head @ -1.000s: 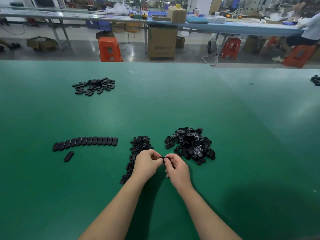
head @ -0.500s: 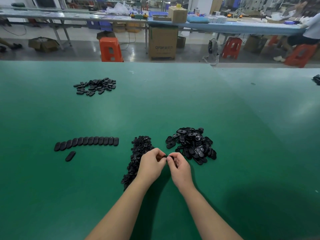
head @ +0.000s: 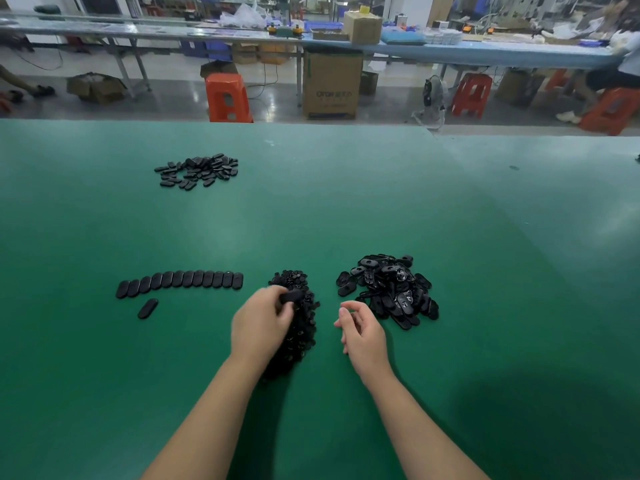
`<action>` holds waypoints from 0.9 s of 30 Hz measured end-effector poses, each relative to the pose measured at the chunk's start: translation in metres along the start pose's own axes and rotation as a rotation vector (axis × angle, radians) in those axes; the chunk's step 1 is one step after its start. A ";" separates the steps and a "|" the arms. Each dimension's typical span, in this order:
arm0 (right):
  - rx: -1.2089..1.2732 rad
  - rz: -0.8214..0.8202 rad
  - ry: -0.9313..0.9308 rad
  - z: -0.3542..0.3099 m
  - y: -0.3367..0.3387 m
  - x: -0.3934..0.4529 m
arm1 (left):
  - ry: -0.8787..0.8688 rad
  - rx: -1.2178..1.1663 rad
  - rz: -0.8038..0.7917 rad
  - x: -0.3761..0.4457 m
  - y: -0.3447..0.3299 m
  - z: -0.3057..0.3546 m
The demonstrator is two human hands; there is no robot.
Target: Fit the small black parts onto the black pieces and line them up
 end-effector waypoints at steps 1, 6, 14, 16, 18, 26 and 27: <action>-0.018 -0.012 0.002 0.000 0.000 -0.001 | 0.082 0.010 0.032 0.002 0.007 -0.017; -0.046 -0.016 0.004 -0.001 0.000 -0.001 | 0.354 0.174 0.128 -0.003 0.043 -0.098; -0.075 -0.007 -0.004 -0.003 -0.001 -0.002 | 0.168 0.388 0.134 -0.019 0.062 -0.144; -0.076 -0.003 -0.006 -0.003 -0.001 -0.002 | 0.116 0.421 0.125 -0.023 0.063 -0.147; -0.073 -0.002 -0.010 -0.003 -0.002 -0.002 | 0.128 0.441 0.114 -0.025 0.065 -0.150; -0.096 -0.002 -0.005 -0.004 -0.002 -0.003 | 0.353 0.509 0.054 -0.021 0.084 -0.167; -0.100 -0.002 -0.004 -0.004 -0.002 -0.003 | 0.358 0.519 0.045 -0.020 0.086 -0.169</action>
Point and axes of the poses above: each hand's wrist, its own x-axis towards the middle knuckle, its own y-axis out of the back of the hand, z = x × y, the point moved 2 cm from there along x, towards the middle knuckle, and after that the axes turned 4 degrees about z, right-handed, at the moved point
